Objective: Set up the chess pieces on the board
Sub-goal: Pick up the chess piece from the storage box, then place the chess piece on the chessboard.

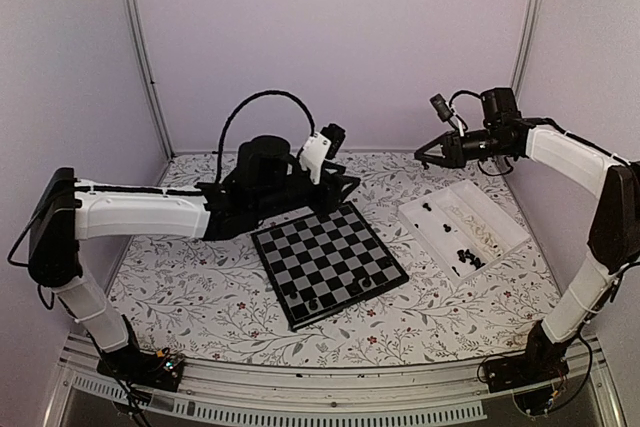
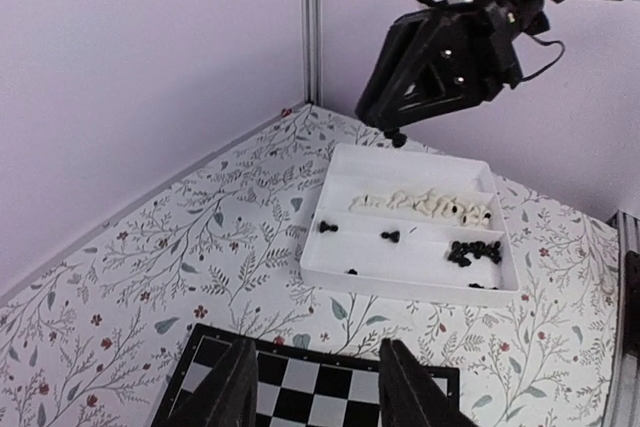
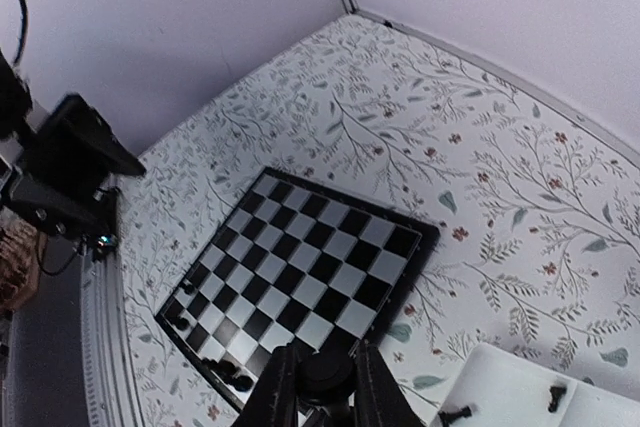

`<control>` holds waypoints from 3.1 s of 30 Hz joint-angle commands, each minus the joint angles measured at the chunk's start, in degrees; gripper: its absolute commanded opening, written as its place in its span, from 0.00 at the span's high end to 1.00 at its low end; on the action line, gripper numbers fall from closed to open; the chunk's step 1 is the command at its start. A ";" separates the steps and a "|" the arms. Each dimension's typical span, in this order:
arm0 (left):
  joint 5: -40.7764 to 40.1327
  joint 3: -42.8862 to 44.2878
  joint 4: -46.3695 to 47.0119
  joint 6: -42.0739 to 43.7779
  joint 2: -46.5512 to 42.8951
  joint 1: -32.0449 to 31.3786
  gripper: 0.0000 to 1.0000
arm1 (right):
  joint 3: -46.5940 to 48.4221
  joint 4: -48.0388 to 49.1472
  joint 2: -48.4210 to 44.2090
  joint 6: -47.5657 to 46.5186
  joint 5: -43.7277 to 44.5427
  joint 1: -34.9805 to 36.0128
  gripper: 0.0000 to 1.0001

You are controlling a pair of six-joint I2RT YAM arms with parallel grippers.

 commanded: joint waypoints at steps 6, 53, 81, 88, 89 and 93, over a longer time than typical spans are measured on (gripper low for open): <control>-15.95 2.76 38.74 11.67 11.90 -8.56 0.57 | -3.99 37.27 -2.39 40.59 -23.19 2.44 0.91; 6.35 9.17 -1.38 1.20 5.68 -1.81 0.95 | 13.20 -20.32 -3.74 -22.80 -9.09 -3.74 0.39; 48.33 23.90 -49.05 3.56 13.10 3.93 0.95 | 9.47 -25.97 -2.70 -45.67 45.22 39.00 0.46; 50.23 24.43 -48.33 2.26 13.94 4.01 0.95 | 7.99 -25.01 -2.22 -44.68 47.21 41.57 0.50; 50.33 24.43 -48.26 2.26 13.94 4.02 0.95 | 7.83 -24.83 -2.17 -44.67 47.43 41.78 0.51; 50.78 24.43 -47.99 2.17 14.17 4.09 0.96 | 7.17 -24.28 -1.95 -44.41 47.43 42.34 0.59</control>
